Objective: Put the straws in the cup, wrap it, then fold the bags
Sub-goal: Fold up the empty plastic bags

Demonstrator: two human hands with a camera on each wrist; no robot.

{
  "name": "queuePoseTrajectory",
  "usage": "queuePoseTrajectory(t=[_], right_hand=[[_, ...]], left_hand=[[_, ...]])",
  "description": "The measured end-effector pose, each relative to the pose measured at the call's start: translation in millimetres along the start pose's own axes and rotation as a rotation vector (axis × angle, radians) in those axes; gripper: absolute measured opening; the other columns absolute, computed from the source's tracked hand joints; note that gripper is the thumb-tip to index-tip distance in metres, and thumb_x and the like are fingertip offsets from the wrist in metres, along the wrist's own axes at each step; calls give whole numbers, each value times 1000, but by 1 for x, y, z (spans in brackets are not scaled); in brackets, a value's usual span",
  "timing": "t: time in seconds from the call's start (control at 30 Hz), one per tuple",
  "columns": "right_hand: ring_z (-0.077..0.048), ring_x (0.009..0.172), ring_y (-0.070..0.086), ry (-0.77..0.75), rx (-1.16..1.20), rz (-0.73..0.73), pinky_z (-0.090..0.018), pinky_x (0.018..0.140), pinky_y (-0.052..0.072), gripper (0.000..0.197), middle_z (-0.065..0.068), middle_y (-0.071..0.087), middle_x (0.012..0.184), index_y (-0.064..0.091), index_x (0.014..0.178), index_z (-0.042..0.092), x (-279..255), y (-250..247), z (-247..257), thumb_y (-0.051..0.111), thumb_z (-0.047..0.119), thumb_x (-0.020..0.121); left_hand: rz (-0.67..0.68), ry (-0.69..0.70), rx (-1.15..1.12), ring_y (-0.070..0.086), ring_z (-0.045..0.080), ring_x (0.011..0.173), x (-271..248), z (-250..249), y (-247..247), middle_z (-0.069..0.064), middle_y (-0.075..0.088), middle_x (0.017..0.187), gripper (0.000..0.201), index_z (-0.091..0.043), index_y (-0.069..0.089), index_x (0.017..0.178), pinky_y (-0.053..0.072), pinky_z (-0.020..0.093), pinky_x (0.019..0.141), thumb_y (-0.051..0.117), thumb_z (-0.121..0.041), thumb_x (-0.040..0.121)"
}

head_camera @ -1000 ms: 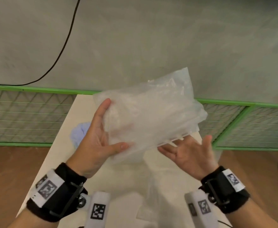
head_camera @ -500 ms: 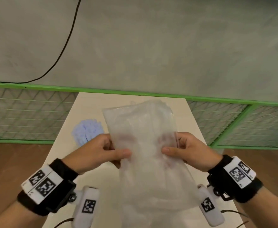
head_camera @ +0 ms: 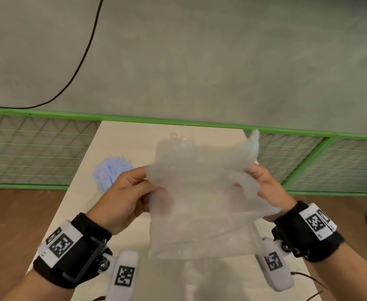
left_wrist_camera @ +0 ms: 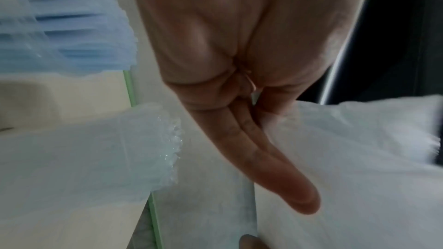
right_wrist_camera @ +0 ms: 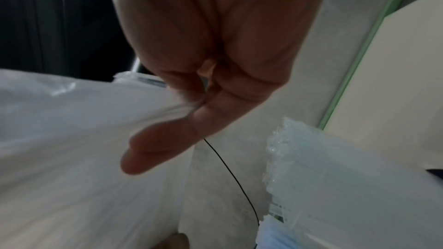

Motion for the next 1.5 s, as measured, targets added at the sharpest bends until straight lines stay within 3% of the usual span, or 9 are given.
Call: queuePoseTrajectory(t=[0.27, 0.43, 0.63, 0.73, 0.87, 0.97, 1.27, 1.4, 1.5], right_hand=[[-20, 67, 57, 109, 134, 127, -30, 58, 46, 47, -6, 59, 78, 67, 70, 9, -1, 4, 7, 77, 54, 61], [-24, 81, 62, 44, 63, 69, -32, 67, 57, 49, -11, 61, 96, 59, 112, 16, 3, -1, 11, 70, -7, 70], [-36, 108, 63, 266, -74, 216, -54, 87, 54, 99, -7, 62, 123, 35, 137, 54, -10, 4, -6, 85, 8, 64], [-46, 77, 61, 230, -239, 171, -62, 73, 52, 104, -32, 60, 96, 31, 137, 58, -9, -2, 1, 84, -1, 70], [-14, 63, 63, 76, 158, -12, -25, 51, 52, 88, -7, 69, 85, 27, 149, 32, -5, -7, 16, 76, 15, 77], [-26, 98, 61, 112, 520, 54, -36, 80, 55, 105, -12, 54, 121, 32, 142, 15, -4, 11, -8, 88, 51, 60], [-27, 108, 67, 79, 324, -97, -36, 80, 57, 55, -17, 64, 127, 45, 138, 0, 1, 23, -22, 66, 9, 88], [-6, 60, 68, 123, 44, 74, -17, 57, 53, 39, 3, 73, 70, 74, 91, 18, -3, 25, -15, 51, -13, 93], [0, 64, 67, 150, -138, 177, -26, 64, 55, 28, 12, 72, 73, 57, 111, 7, -4, 30, -8, 50, -12, 92]], left_hand=[[175, -24, -167, 68, 25, 76, -12, -6, 9, 10, 69, 93, 27, -6, 73, 88, 57, 36, 55, 53, -22, 82], [195, 44, 50, 66, 30, 104, -14, -1, 14, 4, 68, 116, 61, -20, 55, 123, 57, 43, 85, 72, 7, 71], [153, 83, 188, 61, 40, 93, -15, -2, 6, 6, 65, 122, 65, -32, 59, 125, 52, 55, 87, 82, -5, 70], [146, 86, 224, 71, 25, 89, -18, -4, 8, 1, 66, 123, 73, -31, 56, 129, 58, 35, 77, 75, 11, 72], [103, 167, 177, 71, 23, 82, -18, -13, 17, 3, 69, 112, 77, -35, 53, 131, 59, 32, 64, 75, 2, 67], [-17, 337, 106, 71, 21, 94, -13, -20, 27, -3, 60, 128, 75, -34, 51, 131, 60, 35, 70, 73, 0, 68], [-84, 375, 51, 68, 26, 95, -23, -4, 27, 11, 63, 118, 84, -53, 38, 131, 59, 43, 74, 79, -20, 65], [130, 103, 217, 67, 35, 95, -17, -7, 11, 23, 69, 103, 69, -40, 45, 135, 54, 36, 85, 76, -35, 73], [214, 35, 332, 71, 29, 94, -11, -6, 17, 12, 74, 103, 37, -23, 62, 122, 57, 40, 86, 70, -23, 85]])
Point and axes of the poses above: each hand's wrist, its own x-axis towards the middle knuckle, its own y-axis out of the palm, z = x × y, the point moved 5 cm from there along x, towards the middle knuckle
